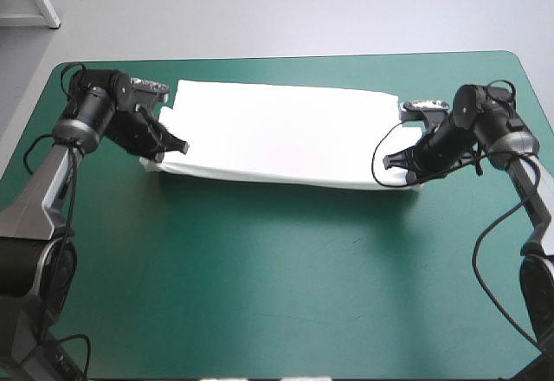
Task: Fold the cloth
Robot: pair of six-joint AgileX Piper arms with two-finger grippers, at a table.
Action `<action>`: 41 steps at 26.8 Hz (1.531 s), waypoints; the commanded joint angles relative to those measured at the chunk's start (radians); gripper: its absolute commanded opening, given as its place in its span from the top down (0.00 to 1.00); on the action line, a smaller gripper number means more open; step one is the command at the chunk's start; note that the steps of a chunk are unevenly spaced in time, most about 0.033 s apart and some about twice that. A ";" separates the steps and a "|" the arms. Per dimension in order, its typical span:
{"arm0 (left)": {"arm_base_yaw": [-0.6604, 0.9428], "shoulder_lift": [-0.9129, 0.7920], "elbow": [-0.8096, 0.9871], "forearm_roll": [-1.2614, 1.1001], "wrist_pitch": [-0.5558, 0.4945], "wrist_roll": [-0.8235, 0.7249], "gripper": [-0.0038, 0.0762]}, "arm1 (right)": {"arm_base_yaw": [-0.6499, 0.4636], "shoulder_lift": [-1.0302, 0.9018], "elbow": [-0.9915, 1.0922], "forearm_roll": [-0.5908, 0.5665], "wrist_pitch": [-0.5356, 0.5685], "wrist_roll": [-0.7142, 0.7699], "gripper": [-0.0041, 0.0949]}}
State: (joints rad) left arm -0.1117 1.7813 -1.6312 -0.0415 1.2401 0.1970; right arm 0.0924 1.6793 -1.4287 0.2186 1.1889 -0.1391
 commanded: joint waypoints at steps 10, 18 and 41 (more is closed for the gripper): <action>0.000 -0.288 0.531 0.015 0.047 -0.005 0.93 | -0.013 -0.204 0.293 0.030 -0.008 -0.036 0.98; 0.000 -0.305 0.604 0.079 0.001 0.002 0.91 | -0.013 -0.224 0.413 0.067 -0.039 -0.129 0.92; 0.002 -0.423 0.122 0.008 -0.099 0.018 0.25 | -0.015 -0.303 -0.056 0.068 -0.149 -0.076 0.36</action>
State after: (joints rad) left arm -0.1116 1.4133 -1.4211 -0.0411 1.1448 0.2223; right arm 0.0906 1.4153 -1.4130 0.3203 1.0250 -0.2401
